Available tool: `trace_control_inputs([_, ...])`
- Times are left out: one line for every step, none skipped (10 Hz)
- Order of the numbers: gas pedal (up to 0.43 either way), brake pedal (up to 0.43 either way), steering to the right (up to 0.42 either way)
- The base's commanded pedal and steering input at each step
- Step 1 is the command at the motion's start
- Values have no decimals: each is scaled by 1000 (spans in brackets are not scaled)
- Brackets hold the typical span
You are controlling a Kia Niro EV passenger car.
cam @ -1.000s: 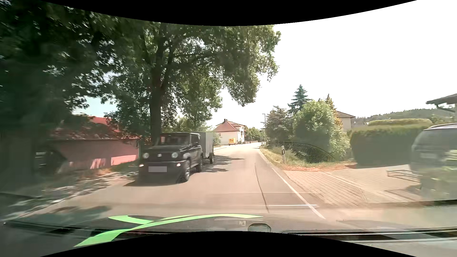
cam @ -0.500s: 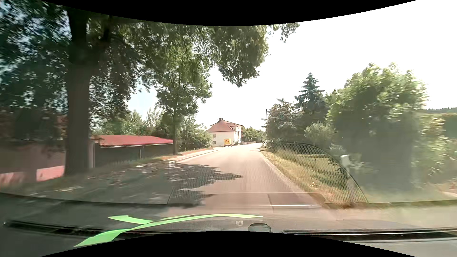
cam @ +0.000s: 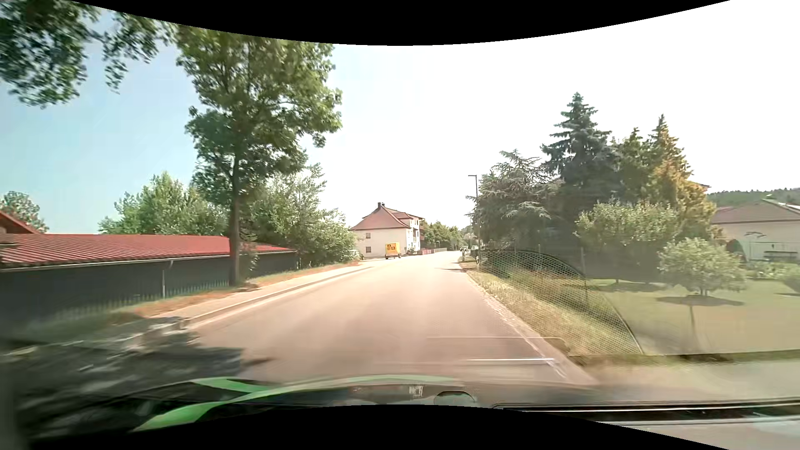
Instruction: Follow the waypoints while adhering to traffic rules and regulations
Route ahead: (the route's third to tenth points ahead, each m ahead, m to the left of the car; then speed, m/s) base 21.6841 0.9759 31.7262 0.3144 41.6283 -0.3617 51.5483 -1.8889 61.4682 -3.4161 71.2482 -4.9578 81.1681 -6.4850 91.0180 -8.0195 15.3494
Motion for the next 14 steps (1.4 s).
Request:
trace_control_inputs([157, 0, 10])
trace_control_inputs([138, 0, 9])
trace_control_inputs([118, 0, 10])
trace_control_inputs([98, 0, 10])
trace_control_inputs([98, 0, 11])
trace_control_inputs([98, 0, 11])
trace_control_inputs([98, 0, 10])
trace_control_inputs([98, 0, 9])
trace_control_inputs([87, 0, 8])
trace_control_inputs([87, 0, 8])
trace_control_inputs([98, 0, 10])
trace_control_inputs([138, 0, 11])
trace_control_inputs([150, 0, 10])
trace_control_inputs([157, 0, 11])
